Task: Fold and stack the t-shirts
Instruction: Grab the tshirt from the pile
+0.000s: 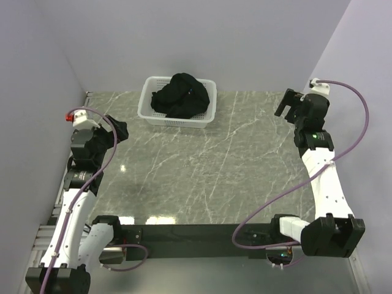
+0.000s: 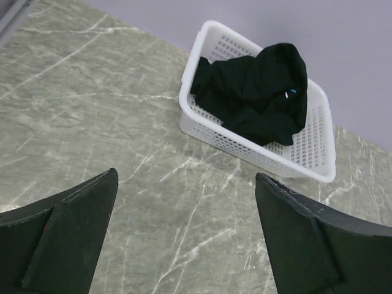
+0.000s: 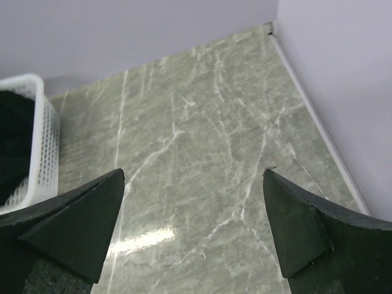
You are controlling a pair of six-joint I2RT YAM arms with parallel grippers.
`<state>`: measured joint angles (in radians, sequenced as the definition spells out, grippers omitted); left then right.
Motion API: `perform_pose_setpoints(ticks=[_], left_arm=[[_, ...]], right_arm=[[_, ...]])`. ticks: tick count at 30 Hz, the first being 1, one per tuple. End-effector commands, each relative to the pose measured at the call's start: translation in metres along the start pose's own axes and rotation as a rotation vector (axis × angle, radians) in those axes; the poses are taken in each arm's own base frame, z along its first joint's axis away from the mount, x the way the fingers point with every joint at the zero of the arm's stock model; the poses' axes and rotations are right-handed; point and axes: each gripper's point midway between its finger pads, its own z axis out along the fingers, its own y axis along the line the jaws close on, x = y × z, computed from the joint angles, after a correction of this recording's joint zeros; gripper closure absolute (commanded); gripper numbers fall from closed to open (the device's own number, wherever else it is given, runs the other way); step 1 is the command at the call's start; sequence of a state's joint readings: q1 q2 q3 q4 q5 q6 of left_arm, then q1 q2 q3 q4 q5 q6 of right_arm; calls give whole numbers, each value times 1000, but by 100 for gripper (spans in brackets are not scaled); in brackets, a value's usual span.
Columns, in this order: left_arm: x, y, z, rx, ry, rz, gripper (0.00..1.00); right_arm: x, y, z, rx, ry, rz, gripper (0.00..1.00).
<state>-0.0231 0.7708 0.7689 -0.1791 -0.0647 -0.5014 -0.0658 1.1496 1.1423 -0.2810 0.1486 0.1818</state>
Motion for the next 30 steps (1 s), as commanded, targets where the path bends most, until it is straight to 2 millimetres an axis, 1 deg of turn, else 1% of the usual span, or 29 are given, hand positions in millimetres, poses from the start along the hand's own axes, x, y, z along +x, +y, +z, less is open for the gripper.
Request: perform_pose_setpoints(ticks=[1,2,3,4,5,6,7,8,9,10,11,12,13,14,15,16,17,18,19,20,21,22,23,24,26,27,29,30], left_arm=[[-22,-20,4,70,-43,-14,1],[-21,-20,6,72,-38,-10,1],[-19,-20,9,69,-30,-6,0],[-19,-19,10,68,-28,-4,1],[-18,-19,11,68,-25,-4,1],[-18,-20,14,71,-25,-7,1],[-16,-20,15,73,-23,-7,1],[-14,-19,17,72,-21,-9,1],[-13,-19,20,72,-18,-11,0],[-13,-19,21,70,-18,-12,1],[-15,-20,22,70,-18,-12,1],[-16,-24,23,86,-12,-5,1],[-15,-23,25,83,0,0,1],[-17,-26,25,90,0,3,1],[-17,-26,25,91,0,6,1],[-17,-27,25,97,3,6,1],[-15,-27,25,97,7,3,1],[-16,-28,23,102,6,-3,1],[-14,-29,22,110,11,-4,0],[-13,-29,21,113,16,-10,1],[-13,-29,19,112,15,-13,1],[-12,-28,18,108,17,-18,1],[-12,-29,17,110,17,-22,1],[-12,-29,15,110,16,-33,1],[-10,-30,14,113,22,-53,1],[-10,-30,13,113,22,-59,0],[-7,-28,14,106,28,-74,1],[-8,-28,14,101,21,-93,0]], right_arm=[[-25,30,-5,-151,-49,-69,0],[-24,38,-5,-207,-53,-152,0],[-18,73,-14,-404,-40,-233,0],[-14,88,-19,-499,-36,-313,0],[-10,97,-23,-576,-49,-442,0],[0,121,-31,-656,-20,-486,0],[3,130,-33,-682,-7,-506,0],[13,136,-36,-721,38,-533,0],[13,149,-33,-766,56,-545,0],[16,162,-38,-844,81,-517,0],[19,167,-37,-869,114,-489,0],[17,178,-27,-884,140,-451,0],[15,184,-24,-904,159,-416,0],[16,196,-27,-959,189,-366,0],[13,207,-14,-968,202,-346,2],[14,220,-13,-987,212,-335,3],[11,229,-8,-981,220,-304,3],[11,240,3,-986,231,-288,3],[14,253,4,-991,255,-247,4],[27,261,22,-961,292,-223,4],[19,272,26,-956,275,-211,4],[22,280,32,-943,289,-195,5],[28,291,34,-944,302,-198,5],[31,299,55,-904,301,-193,6],[33,310,74,-864,300,-171,7],[36,315,94,-824,283,-174,8],[37,321,116,-780,239,-202,10],[40,330,134,-773,216,-219,11]])
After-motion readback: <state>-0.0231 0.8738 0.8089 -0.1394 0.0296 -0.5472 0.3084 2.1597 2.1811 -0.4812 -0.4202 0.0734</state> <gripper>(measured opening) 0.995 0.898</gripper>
